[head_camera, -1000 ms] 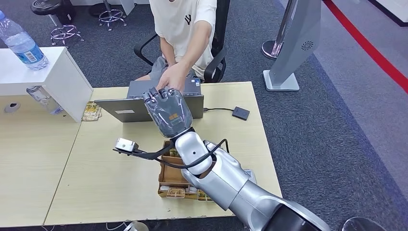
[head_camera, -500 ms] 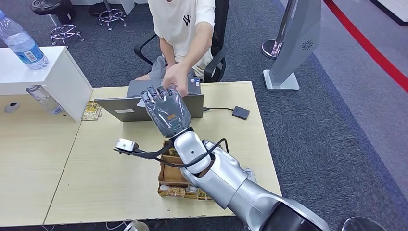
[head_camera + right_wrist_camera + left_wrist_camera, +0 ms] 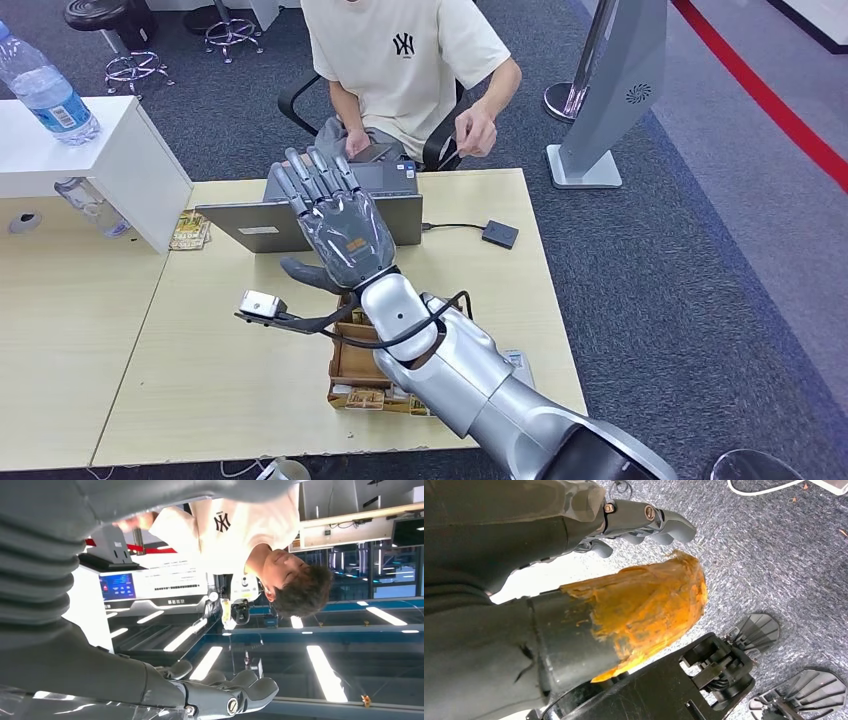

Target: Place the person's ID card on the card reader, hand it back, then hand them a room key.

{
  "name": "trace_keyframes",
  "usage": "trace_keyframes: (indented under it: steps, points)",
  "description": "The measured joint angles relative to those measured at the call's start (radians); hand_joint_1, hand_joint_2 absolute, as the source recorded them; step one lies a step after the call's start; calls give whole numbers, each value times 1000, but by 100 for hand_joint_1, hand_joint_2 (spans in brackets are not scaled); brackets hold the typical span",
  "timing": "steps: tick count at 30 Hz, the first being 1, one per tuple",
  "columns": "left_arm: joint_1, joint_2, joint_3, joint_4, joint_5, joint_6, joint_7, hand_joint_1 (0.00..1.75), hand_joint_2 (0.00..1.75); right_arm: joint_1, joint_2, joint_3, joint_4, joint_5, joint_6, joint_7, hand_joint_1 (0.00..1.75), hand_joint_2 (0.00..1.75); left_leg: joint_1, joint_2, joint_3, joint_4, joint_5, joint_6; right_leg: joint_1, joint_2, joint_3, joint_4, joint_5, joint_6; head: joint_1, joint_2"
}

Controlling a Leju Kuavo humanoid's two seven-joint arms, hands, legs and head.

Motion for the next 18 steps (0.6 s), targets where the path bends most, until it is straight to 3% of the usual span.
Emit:
trace_keyframes:
  steps: [2, 4, 8, 11, 16, 18]
  points:
    - [0, 0, 0, 0, 1, 3, 0, 0, 0, 8, 3, -11, -3, -44, 0, -46, 0, 0, 0, 0, 0, 0, 0, 0, 0, 0, 0, 0, 0, 0, 0, 0]
    - [0, 0, 0, 0, 4, 10, 0, 0, 0, 33, 10, -37, -11, -193, 0, -147, 0, 0, 0, 0, -1, 0, 0, 0, 0, 0, 0, 0, 0, 0, 0, 0]
    - [2, 2, 0, 0, 16, 35, 0, 0, 0, 83, 23, -49, -33, -781, 56, -363, 0, 0, 0, 0, -2, 0, 0, 0, 0, 0, -1, 0, 0, 0, 0, 0]
    - [3, 4, 0, 0, 32, 49, 0, 0, 0, 141, 28, -47, -107, -1091, 221, -471, 0, 0, 0, 0, -2, 0, 0, 0, 0, 0, -2, 0, 0, 0, 0, 0]
    - [4, 14, 7, 0, 57, 74, -1, 0, 0, 241, 30, -68, -266, -1354, 541, -529, 0, 0, 1, 0, -3, 0, 0, 0, 1, 0, -3, 0, 0, 0, 0, 0]
    - [4, 17, 11, 0, 63, 82, -1, 0, 0, 263, 28, -78, -305, -1426, 627, -533, 0, 0, 1, 1, -3, 0, 0, 0, 1, 0, -3, 0, 0, 0, 0, 0]
